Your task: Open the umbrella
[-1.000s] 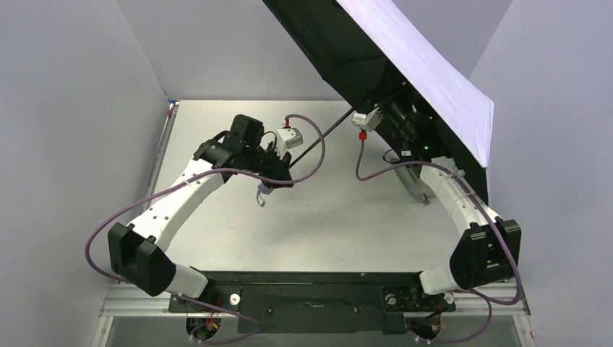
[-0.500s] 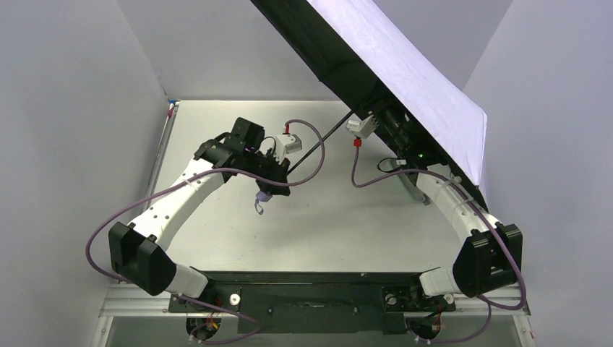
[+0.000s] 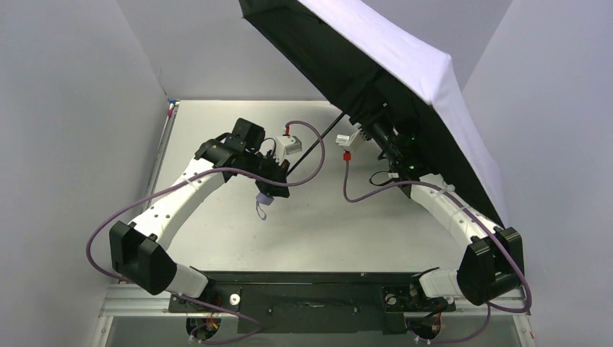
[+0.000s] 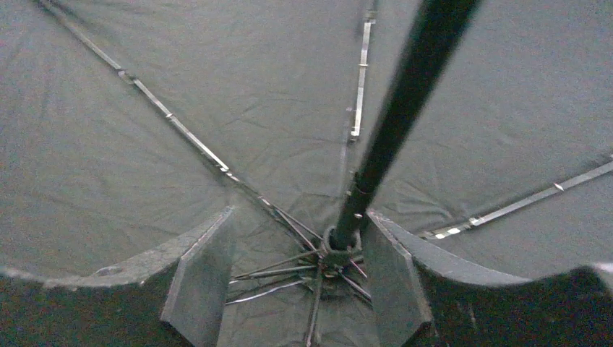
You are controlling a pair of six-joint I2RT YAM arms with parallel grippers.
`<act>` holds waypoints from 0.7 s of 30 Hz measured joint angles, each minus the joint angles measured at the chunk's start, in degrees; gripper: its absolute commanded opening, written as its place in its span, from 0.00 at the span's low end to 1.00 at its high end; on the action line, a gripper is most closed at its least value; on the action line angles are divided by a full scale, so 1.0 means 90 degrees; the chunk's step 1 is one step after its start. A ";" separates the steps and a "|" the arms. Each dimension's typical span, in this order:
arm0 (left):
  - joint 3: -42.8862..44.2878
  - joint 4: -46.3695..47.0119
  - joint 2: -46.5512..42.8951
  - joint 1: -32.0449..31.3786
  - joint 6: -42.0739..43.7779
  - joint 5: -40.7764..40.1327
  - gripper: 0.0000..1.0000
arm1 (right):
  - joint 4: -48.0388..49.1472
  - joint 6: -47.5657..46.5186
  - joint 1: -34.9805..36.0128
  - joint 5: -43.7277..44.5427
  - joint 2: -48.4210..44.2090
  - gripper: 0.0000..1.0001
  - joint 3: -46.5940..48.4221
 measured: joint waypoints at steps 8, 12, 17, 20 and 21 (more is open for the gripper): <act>0.0000 0.0000 0.0002 0.0017 0.0051 -0.0005 0.00 | -0.0238 0.0100 0.0029 0.0007 -0.0005 0.56 -0.0010; -0.0085 0.0138 -0.0017 0.0017 0.0019 -0.0002 0.00 | -0.0202 0.0124 0.0029 0.0007 0.0015 0.61 -0.0010; -0.0622 0.0879 -0.0238 0.0036 -0.0401 -0.0063 0.00 | -0.0087 0.0204 0.0049 0.0005 0.0041 0.63 -0.0010; -0.1137 0.1673 -0.0498 0.0095 -0.0891 -0.0197 0.00 | -0.0056 0.0306 0.0080 0.0012 -0.0027 0.63 -0.0100; -0.1287 0.1916 -0.0578 0.0124 -0.1052 -0.0240 0.00 | -0.0061 0.0335 0.0092 0.0015 -0.0092 0.64 -0.0172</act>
